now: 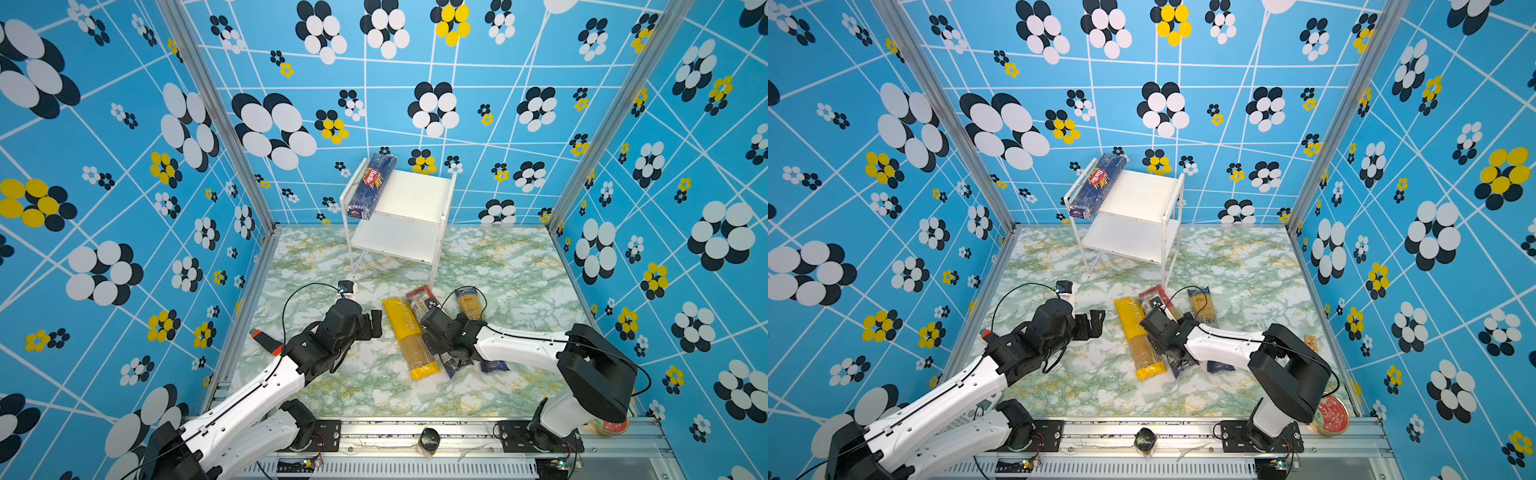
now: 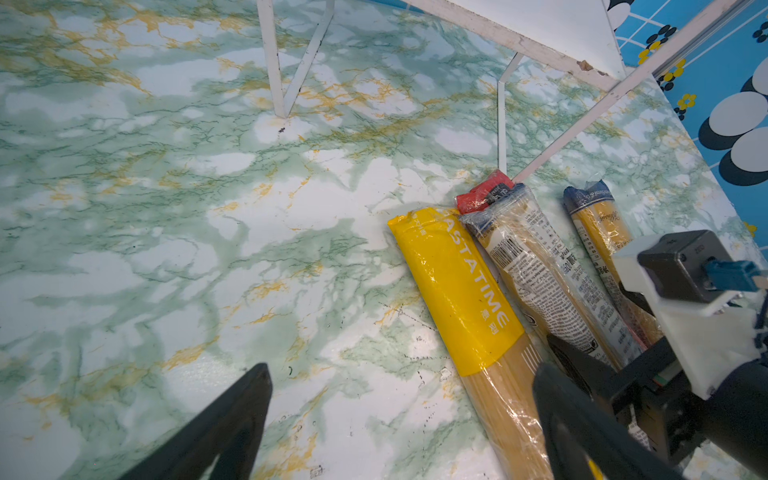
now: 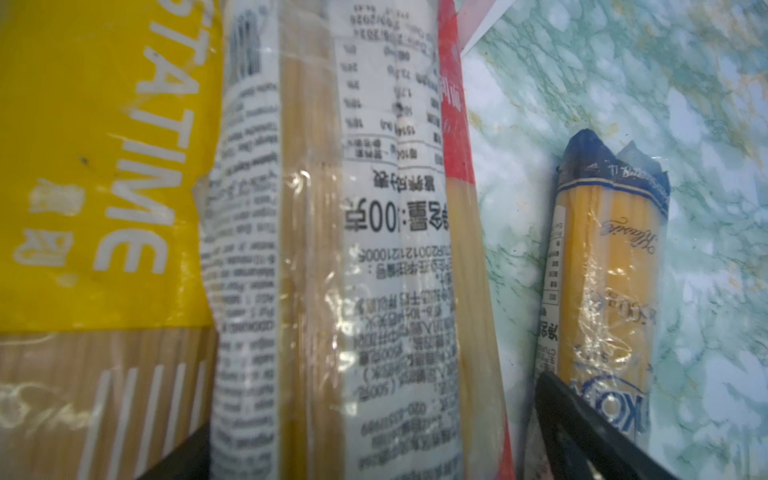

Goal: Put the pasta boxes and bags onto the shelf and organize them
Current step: 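Withdraw the left arm while the right gripper reaches to the clear spaghetti bag, then lower the left gripper over the yellow PASTATIME bag and close on it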

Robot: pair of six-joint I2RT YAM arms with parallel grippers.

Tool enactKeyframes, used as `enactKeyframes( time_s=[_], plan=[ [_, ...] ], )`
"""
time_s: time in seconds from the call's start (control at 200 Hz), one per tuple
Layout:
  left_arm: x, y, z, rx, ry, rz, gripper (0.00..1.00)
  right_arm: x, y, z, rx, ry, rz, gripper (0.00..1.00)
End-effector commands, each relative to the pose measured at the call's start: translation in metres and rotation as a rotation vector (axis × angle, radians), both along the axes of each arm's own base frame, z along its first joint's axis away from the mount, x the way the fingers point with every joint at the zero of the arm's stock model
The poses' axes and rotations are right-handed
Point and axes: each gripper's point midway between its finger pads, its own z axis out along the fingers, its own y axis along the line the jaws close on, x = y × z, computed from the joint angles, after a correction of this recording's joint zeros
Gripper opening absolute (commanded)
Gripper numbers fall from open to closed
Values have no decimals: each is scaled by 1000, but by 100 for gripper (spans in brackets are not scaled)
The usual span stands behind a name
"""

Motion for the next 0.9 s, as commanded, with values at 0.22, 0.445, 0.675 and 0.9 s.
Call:
enactKeyframes(
  time_s=[0.22,0.445,0.675,0.9],
  plan=[
    [-6,3,-12,-22,20,14,99,-7,-2,-11,-50,15,-15,99],
    [-12,9,-22,-21,37,31,99,-7,26,-10,-20,19,-10,99],
    [-15,11,-30,-30,47,38,99,-6,47,-6,27,35,-5,99],
    [-15,8,-36,-33,62,33,99,-7,69,-4,81,38,27,99]
  ],
)
